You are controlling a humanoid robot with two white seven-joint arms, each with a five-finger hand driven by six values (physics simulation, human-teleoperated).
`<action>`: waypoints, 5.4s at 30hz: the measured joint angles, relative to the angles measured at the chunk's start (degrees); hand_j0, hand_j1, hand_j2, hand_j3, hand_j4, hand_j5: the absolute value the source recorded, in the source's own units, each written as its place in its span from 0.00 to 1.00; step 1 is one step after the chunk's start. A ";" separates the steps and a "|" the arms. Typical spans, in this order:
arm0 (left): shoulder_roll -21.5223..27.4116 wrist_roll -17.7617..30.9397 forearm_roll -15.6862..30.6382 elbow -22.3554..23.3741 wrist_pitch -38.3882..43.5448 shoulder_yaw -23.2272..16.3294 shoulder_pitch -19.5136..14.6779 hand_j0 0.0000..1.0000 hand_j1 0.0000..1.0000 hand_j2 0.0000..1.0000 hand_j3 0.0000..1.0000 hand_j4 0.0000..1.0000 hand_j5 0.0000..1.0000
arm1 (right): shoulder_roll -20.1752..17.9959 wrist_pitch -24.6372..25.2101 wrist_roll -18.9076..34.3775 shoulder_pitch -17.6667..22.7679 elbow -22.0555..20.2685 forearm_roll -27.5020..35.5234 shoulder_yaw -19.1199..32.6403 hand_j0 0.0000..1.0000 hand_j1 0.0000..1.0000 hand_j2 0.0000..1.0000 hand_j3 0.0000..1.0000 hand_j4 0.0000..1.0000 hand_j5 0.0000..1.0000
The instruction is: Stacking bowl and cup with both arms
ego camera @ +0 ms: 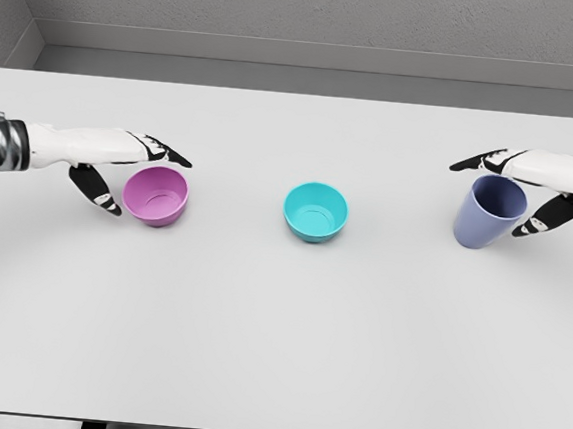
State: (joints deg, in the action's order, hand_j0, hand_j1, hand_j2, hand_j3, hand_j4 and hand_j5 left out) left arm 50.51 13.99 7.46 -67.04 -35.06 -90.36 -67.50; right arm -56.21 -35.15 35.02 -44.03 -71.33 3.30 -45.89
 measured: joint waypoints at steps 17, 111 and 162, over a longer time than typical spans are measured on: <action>-1.40 0.08 -0.01 1.27 0.00 -0.09 0.35 1.00 1.00 1.00 1.00 1.00 1.00 | 1.87 0.00 0.00 -0.97 3.25 -0.77 -1.51 1.00 1.00 1.00 1.00 1.00 1.00; -14.88 0.69 0.12 4.20 -0.02 -1.97 -7.12 0.76 0.76 0.76 0.76 0.76 0.76 | 2.66 -0.02 0.01 -4.66 1.05 -1.15 -1.52 0.54 0.54 0.54 0.54 0.54 0.54; -25.86 0.73 0.39 5.21 -0.02 -2.13 -9.32 0.76 0.76 0.76 0.76 0.76 0.76 | 1.32 -0.02 0.01 -10.90 -4.86 -1.14 -7.99 0.56 0.56 0.56 0.56 0.56 0.56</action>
State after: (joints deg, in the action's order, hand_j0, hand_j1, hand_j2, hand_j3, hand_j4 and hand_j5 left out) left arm 24.65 14.72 7.85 -61.82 -35.08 -92.48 -76.82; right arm -54.90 -35.17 35.03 -54.93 -76.19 2.16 -53.88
